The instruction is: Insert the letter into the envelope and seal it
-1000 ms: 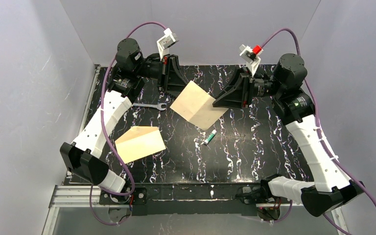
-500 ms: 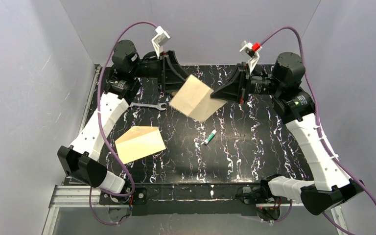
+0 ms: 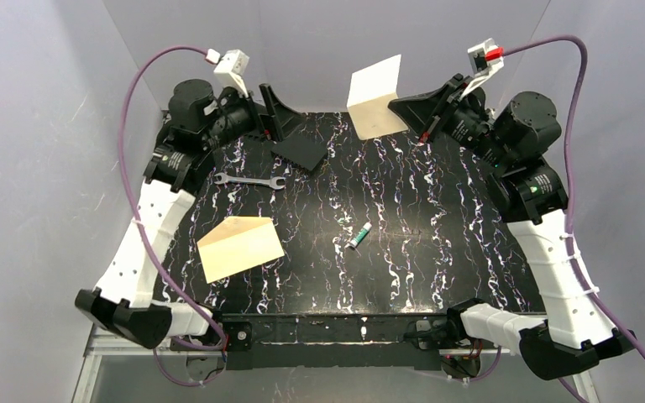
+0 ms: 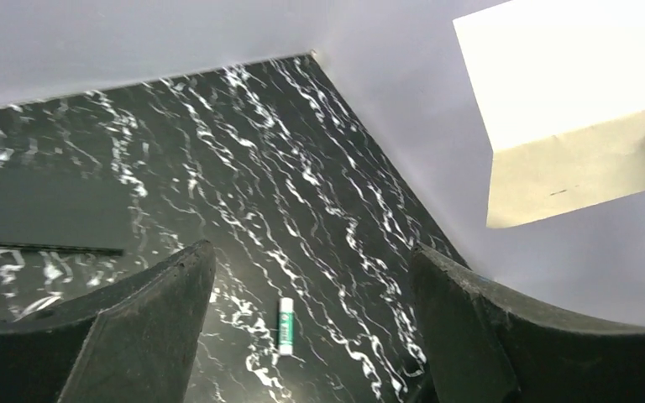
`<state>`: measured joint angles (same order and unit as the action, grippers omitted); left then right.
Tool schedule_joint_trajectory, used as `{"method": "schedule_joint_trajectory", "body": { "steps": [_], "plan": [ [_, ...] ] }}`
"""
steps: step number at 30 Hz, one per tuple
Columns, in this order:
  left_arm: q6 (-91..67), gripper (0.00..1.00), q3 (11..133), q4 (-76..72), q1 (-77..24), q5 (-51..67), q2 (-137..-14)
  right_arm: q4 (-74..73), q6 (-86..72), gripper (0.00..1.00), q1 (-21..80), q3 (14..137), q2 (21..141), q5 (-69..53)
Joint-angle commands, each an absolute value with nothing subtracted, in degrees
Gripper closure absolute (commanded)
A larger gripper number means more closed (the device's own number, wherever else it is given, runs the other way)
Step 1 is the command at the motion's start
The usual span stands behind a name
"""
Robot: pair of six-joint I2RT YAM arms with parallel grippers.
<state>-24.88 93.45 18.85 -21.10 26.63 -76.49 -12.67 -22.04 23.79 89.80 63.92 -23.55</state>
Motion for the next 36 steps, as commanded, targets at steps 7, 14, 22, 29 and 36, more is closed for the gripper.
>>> {"method": "schedule_joint_trajectory", "body": {
  "steps": [7, 14, 22, 29, 36],
  "plan": [
    [-25.5, 0.13, 90.6, -2.5, -22.5, 50.6, -73.4, -9.7, -23.6, 0.99, 24.0, 93.5, 69.4, -38.5],
    [-19.7, 0.14, 91.1, -0.8, -29.0, 52.8, -74.9, 0.3, -30.3, 0.99, 24.1, 89.5, 69.3, -47.4],
    [-13.4, 0.14, 90.5, 5.6, -30.8, 53.0, -76.0, 7.9, -36.4, 0.99, 24.2, 89.4, 70.4, -56.8],
    [-13.4, 0.21, 90.2, 3.7, -30.9, 53.5, -75.0, 4.8, -34.7, 0.99, 24.2, 90.0, 71.3, -56.6],
    [-16.0, 0.61, 92.5, 7.6, -30.8, 62.1, -77.4, 5.2, -35.0, 0.99, 24.2, 89.7, 71.6, -55.4]
  ]
}}
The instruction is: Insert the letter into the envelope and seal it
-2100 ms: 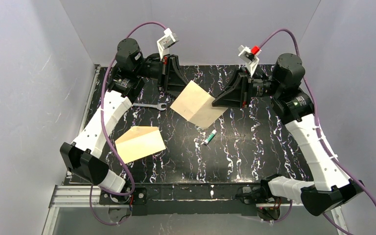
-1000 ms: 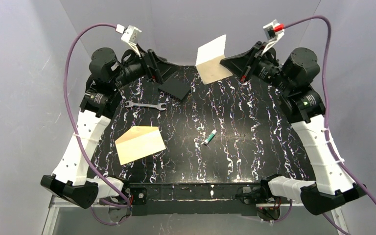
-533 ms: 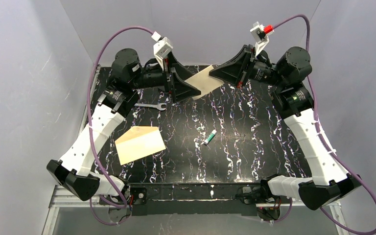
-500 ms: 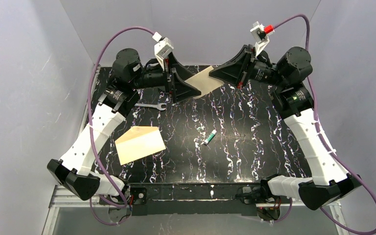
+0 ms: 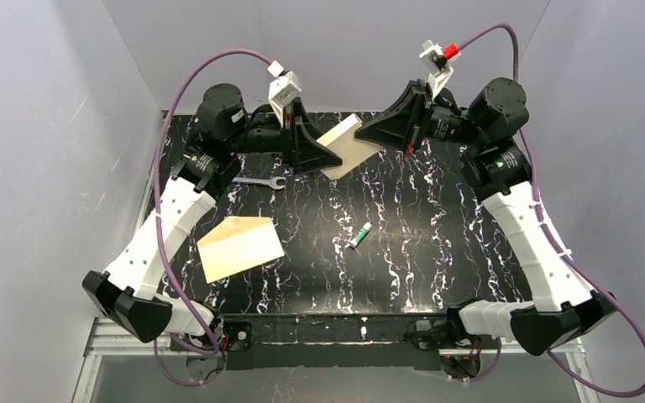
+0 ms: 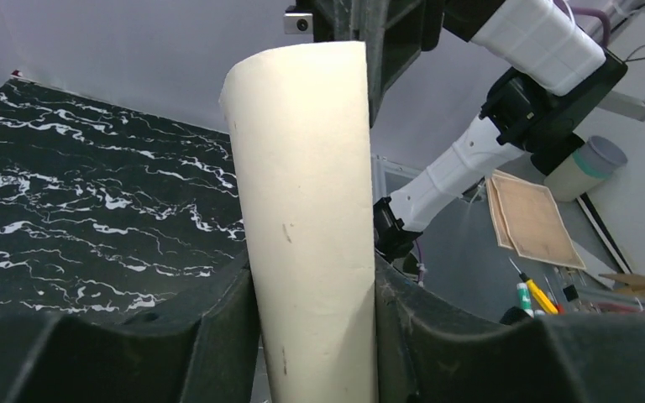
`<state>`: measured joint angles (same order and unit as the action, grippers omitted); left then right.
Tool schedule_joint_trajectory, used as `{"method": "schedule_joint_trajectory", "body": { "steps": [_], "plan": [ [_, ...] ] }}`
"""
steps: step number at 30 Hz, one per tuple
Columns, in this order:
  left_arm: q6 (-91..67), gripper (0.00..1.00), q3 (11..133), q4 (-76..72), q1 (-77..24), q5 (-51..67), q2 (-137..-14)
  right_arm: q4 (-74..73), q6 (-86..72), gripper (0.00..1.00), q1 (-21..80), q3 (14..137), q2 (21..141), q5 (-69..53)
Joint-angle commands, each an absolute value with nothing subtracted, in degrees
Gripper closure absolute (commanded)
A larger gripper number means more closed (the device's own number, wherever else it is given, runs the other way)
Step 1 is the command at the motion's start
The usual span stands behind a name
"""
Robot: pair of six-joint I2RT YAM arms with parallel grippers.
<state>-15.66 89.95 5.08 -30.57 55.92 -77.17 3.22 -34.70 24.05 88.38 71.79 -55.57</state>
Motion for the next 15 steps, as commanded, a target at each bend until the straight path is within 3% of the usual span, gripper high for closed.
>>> {"method": "schedule_joint_trajectory", "body": {
  "steps": [1, 5, 6, 10, 12, 15],
  "plan": [
    [-15.5, 0.65, 92.5, 8.6, -30.8, 62.7, -77.4, 4.8, -34.7, 0.99, 24.2, 89.6, 71.7, -55.3],
    [-15.5, 0.74, 92.4, 10.2, -30.8, 63.6, -77.3, 2.9, -33.9, 0.99, 24.3, 89.7, 71.9, -54.8],
    [-15.8, 0.70, 92.1, 10.0, -30.8, 63.7, -77.3, 2.7, -33.8, 0.99, 24.3, 89.7, 71.9, -54.6],
    [-13.0, 0.34, 91.2, 12.4, -30.8, 57.9, -76.0, 2.4, -33.9, 0.99, 24.3, 90.0, 72.1, -54.8],
    [-9.7, 0.25, 90.8, 15.2, -30.8, 51.2, -74.5, 1.4, -33.3, 0.99, 24.3, 90.2, 72.1, -54.2],
    [-6.4, 0.20, 90.1, 16.2, -30.8, 43.9, -71.7, -0.7, -32.2, 0.99, 24.3, 89.8, 71.9, -53.1]
  ]
}}
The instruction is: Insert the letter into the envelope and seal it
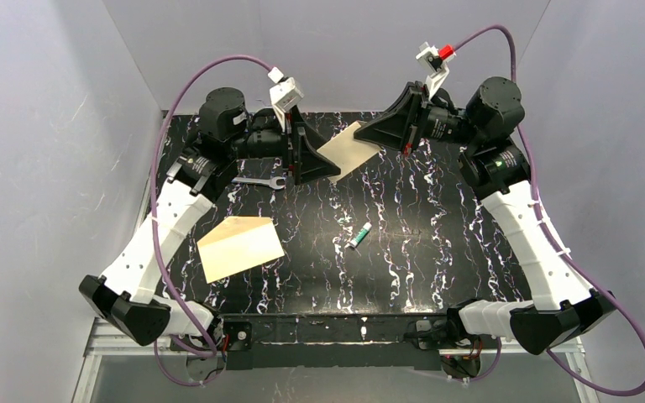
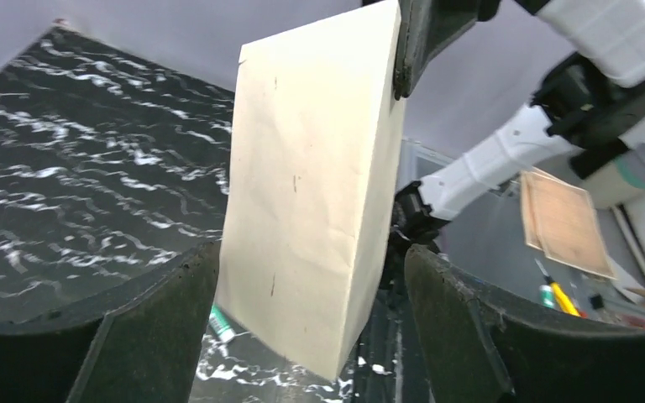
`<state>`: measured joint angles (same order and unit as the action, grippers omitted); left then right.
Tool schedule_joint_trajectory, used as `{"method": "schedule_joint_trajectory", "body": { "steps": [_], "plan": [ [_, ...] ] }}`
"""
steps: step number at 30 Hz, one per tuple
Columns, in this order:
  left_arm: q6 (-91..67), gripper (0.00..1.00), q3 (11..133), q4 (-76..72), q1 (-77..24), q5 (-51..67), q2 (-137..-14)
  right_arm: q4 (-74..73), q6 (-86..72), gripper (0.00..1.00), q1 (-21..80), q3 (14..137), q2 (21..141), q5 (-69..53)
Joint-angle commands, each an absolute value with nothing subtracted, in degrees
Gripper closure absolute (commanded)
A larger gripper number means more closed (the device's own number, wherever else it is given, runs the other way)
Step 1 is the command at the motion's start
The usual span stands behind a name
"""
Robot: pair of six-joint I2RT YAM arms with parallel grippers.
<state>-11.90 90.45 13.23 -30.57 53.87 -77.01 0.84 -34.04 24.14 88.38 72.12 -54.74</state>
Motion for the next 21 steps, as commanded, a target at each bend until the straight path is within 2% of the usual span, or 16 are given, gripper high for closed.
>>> {"method": "schedule_joint_trajectory", "body": {
  "steps": [1, 3, 7, 15, 19, 21],
  "plan": [
    [-5.6, 0.20, 89.7, 15.9, -30.8, 42.9, -71.1, -1.7, -32.0, 0.99, 24.3, 89.6, 71.8, -52.8],
    [-5.4, 0.25, 89.4, 14.9, -30.8, 42.4, -70.5, -2.1, -32.0, 0.99, 24.3, 88.9, 71.7, -52.6],
    [-8.0, 0.47, 90.7, 13.4, -30.8, 48.2, -71.7, -2.1, -32.3, 0.99, 24.3, 88.4, 72.1, -52.6],
    [-15.7, 0.62, 89.6, 7.9, -30.8, 56.6, -75.3, 2.9, -35.5, 0.99, 24.3, 87.3, 72.8, -54.4],
    [-17.3, 0.85, 89.6, 7.1, -30.8, 57.0, -76.0, 3.2, -36.0, 0.99, 24.3, 86.9, 73.1, -55.3],
    [-17.3, 0.89, 90.0, 7.9, -30.8, 56.5, -76.0, 2.9, -35.7, 0.99, 24.3, 86.9, 73.2, -55.6]
  ]
}}
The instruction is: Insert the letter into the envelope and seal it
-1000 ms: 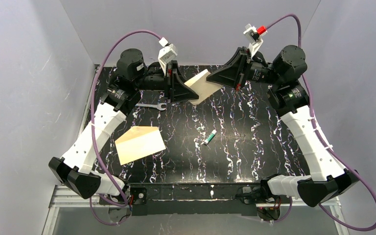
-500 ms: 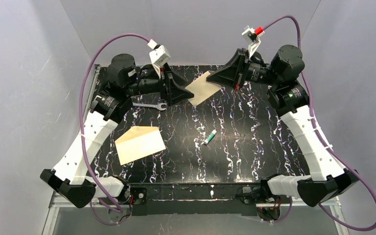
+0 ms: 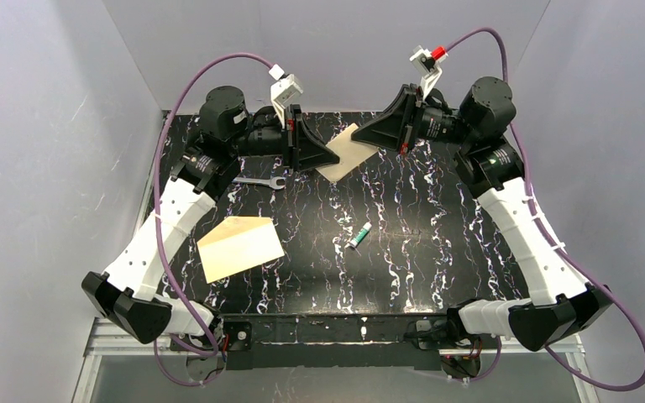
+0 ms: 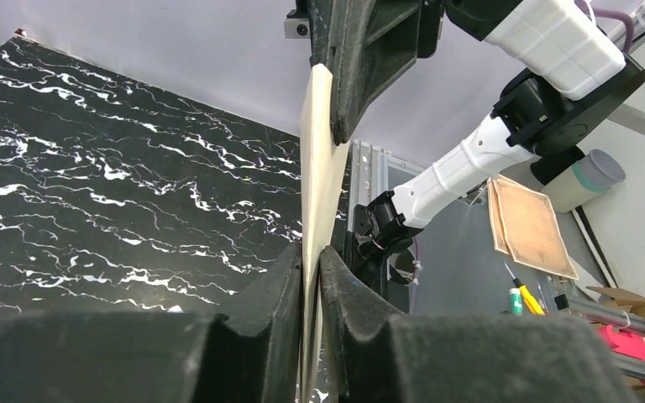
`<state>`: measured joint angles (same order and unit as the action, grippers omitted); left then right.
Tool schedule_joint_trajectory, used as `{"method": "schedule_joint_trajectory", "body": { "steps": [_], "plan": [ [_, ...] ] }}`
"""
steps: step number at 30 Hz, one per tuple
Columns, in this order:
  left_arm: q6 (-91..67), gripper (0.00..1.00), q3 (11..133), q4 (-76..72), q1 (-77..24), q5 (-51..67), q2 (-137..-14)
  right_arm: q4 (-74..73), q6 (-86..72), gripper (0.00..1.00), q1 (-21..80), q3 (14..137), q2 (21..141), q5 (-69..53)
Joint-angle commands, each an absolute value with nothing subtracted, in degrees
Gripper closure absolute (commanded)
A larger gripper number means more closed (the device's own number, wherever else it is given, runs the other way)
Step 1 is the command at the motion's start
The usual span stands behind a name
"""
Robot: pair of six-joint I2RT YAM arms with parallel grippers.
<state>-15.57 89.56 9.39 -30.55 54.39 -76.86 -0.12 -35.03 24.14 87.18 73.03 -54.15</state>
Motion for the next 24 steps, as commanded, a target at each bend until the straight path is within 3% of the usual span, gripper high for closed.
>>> {"method": "schedule_joint_trajectory", "body": {
  "steps": [1, 7, 12, 16, 21, 24],
  "plan": [
    [-17.1, 0.89, 90.3, 8.5, -30.8, 56.6, -76.0, 2.4, -35.2, 0.99, 24.3, 87.0, 73.3, -55.6],
    [-16.1, 0.89, 93.7, 13.4, -30.7, 60.0, -77.5, 0.1, -32.8, 0.99, 24.3, 87.5, 73.5, -54.5],
    [-13.9, 0.99, 96.8, 19.6, -30.6, 65.7, -80.2, 0.4, -33.2, 0.99, 24.3, 87.8, 73.6, -53.2],
    [-13.2, 1.00, 98.0, 21.9, -30.5, 67.4, -80.9, 0.7, -33.8, 0.96, 24.3, 88.1, 73.7, -51.0],
    [-15.3, 1.00, 97.8, 18.8, -29.7, 65.9, -79.6, 6.1, -37.6, 0.38, 24.3, 85.1, 69.1, -36.7],
    [-17.7, 1.00, 97.3, 15.8, -29.7, 59.0, -78.2, 13.4, -43.3, 0.18, 24.3, 77.7, 63.0, -22.3]
  ]
}}
